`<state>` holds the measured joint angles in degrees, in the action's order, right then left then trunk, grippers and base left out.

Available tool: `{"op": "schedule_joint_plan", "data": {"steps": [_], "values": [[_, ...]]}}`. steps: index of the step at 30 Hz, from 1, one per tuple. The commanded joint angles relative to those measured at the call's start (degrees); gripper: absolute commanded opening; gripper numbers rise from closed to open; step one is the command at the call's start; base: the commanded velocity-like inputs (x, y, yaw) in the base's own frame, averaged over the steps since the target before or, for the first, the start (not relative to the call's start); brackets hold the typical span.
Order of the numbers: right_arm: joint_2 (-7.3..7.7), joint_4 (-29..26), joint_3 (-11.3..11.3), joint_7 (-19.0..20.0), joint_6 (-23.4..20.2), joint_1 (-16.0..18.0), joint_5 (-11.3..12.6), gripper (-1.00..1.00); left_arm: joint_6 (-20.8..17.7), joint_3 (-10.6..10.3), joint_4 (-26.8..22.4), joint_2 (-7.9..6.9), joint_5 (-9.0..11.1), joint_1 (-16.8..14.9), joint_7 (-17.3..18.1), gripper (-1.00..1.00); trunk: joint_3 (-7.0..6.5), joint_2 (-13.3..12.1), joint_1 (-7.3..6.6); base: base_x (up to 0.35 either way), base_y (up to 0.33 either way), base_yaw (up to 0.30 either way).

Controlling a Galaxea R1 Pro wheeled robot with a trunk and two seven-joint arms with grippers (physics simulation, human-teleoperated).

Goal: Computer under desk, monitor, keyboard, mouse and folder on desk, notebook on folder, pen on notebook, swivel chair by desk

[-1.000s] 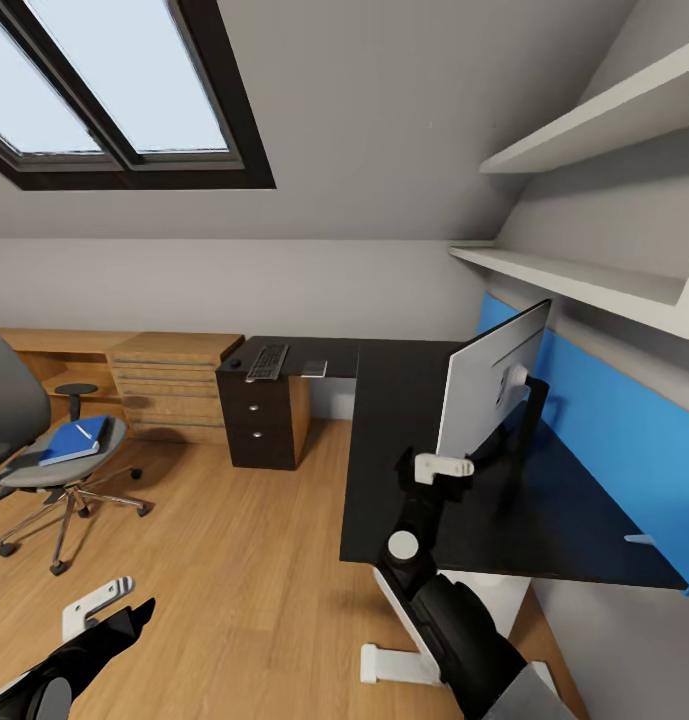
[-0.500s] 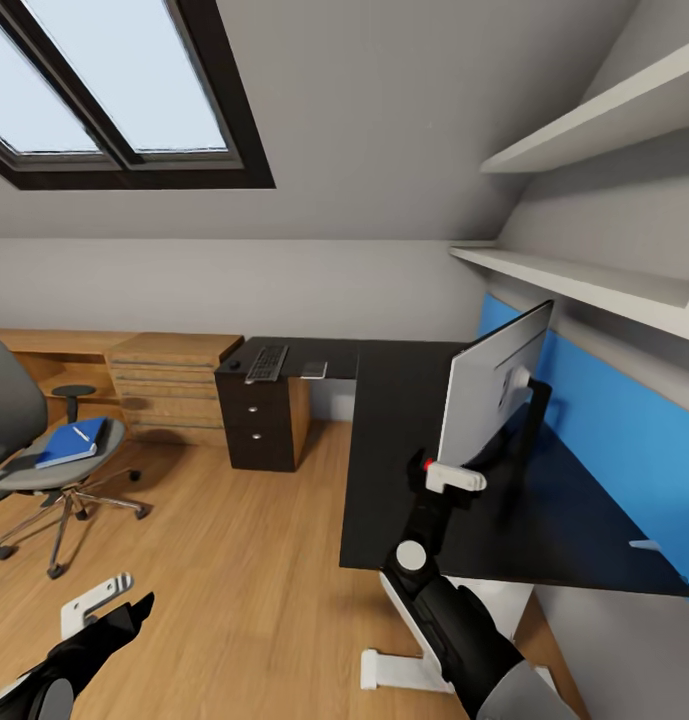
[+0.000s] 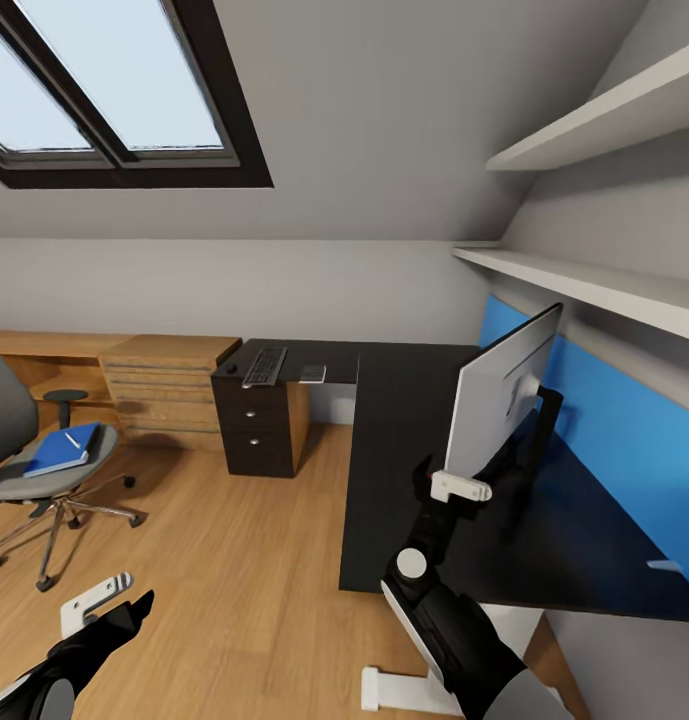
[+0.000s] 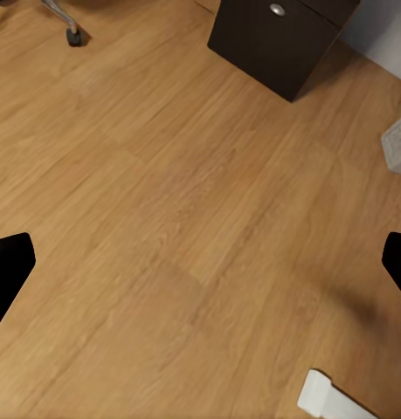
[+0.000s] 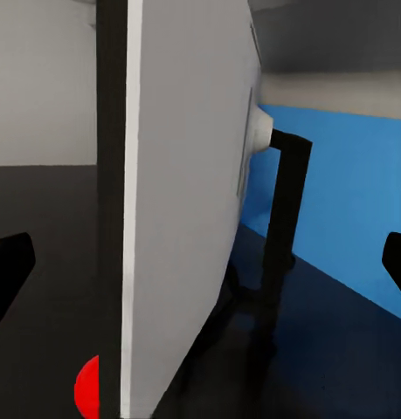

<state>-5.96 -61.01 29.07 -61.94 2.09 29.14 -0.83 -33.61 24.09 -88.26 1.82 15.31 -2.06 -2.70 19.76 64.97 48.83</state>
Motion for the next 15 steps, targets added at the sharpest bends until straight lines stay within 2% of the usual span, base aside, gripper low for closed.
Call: {"op": "schedule_joint_plan", "data": {"steps": [1, 10, 15], "values": [[0.02, 0.05, 0.07, -0.26, 0.21, 0.03, -0.03, 1.0, -0.32, 0.08, -0.08, 0.04, 0.6, -0.05, -0.28, 1.0, 0.07, 0.04, 0.01, 0.078, 0.0, 0.0], [0.16, 0.15, 0.11, -0.51, 0.25, -0.12, -0.11, 1.0, -0.29, 0.08, -0.07, 0.03, 0.6, -0.05, -0.28, 1.0, 0.07, 0.04, 0.01, 0.226, 0.0, 0.0], [0.24, 0.24, 0.02, -0.17, 0.19, -0.13, -0.03, 1.0, -0.31, 0.08, -0.07, 0.02, 0.61, -0.05, -0.28, 1.0, 0.07, 0.04, 0.01, 0.118, 0.0, 0.0]]}}
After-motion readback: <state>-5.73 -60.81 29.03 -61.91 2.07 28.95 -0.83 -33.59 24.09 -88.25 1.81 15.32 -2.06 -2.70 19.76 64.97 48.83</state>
